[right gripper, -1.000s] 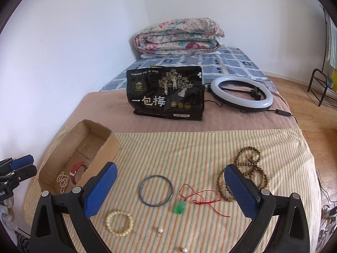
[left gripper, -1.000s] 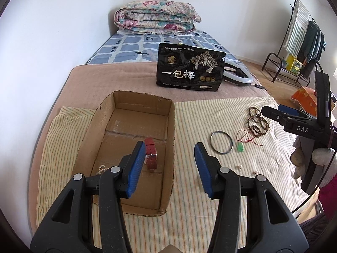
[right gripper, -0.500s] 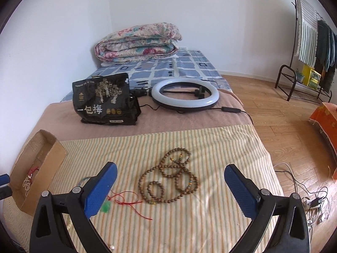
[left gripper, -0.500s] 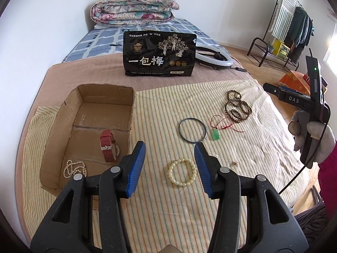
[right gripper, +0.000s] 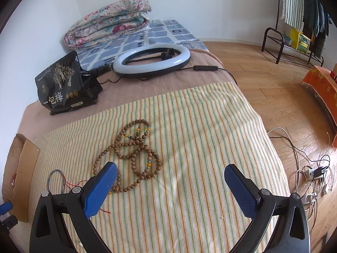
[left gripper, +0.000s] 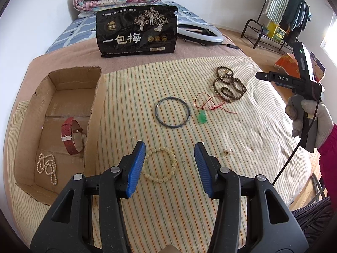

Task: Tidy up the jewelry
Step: 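Grasp the cream bead bracelet with the left tool while the right tool grasps the wooden mala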

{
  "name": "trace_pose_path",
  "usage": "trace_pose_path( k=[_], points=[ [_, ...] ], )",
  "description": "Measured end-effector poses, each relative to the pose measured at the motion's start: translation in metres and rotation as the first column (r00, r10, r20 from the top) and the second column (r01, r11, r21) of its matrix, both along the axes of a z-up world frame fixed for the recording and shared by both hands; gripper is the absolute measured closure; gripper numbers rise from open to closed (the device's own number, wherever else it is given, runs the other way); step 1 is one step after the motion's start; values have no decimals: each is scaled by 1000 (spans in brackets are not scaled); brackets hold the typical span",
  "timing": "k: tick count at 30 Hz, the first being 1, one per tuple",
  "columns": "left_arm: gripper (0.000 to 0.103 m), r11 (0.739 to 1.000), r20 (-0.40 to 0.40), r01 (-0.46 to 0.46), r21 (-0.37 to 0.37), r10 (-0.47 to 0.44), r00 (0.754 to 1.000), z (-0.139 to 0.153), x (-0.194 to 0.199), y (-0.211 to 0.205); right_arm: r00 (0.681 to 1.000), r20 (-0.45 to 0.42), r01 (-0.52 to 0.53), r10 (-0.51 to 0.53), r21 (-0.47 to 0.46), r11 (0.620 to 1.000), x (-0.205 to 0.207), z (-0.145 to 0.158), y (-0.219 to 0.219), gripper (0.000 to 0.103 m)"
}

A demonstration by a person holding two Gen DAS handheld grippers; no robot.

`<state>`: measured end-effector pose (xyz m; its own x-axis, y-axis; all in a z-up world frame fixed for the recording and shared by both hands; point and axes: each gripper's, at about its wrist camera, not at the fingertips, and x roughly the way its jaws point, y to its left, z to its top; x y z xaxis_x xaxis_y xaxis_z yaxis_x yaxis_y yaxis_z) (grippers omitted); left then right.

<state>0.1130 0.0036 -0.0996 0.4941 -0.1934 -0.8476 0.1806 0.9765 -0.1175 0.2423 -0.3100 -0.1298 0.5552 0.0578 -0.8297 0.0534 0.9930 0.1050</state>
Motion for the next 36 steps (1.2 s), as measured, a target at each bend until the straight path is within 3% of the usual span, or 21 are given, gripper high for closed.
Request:
trace_pose_path(
  k=[6, 14, 28, 36],
  points=[
    [54, 999, -70, -33, -21, 31, 997, -23, 1, 5, 997, -72, -38, 39, 18, 999, 16, -29, 13, 0],
    [54, 996, -90, -80, -37, 77, 993, -37, -4, 13, 991, -135, -6, 18, 88, 996, 40, -56, 14, 0],
    [54, 999, -107, -10, 36, 14, 994, -60, -2, -9, 984, -162, -51, 74, 140, 989, 74, -58, 65, 0],
    [61, 997, -128, -2, 79, 12, 992, -77, 7, -16, 969, -230, -97, 89, -23, 995, 84, -70, 94, 0]
  ],
)
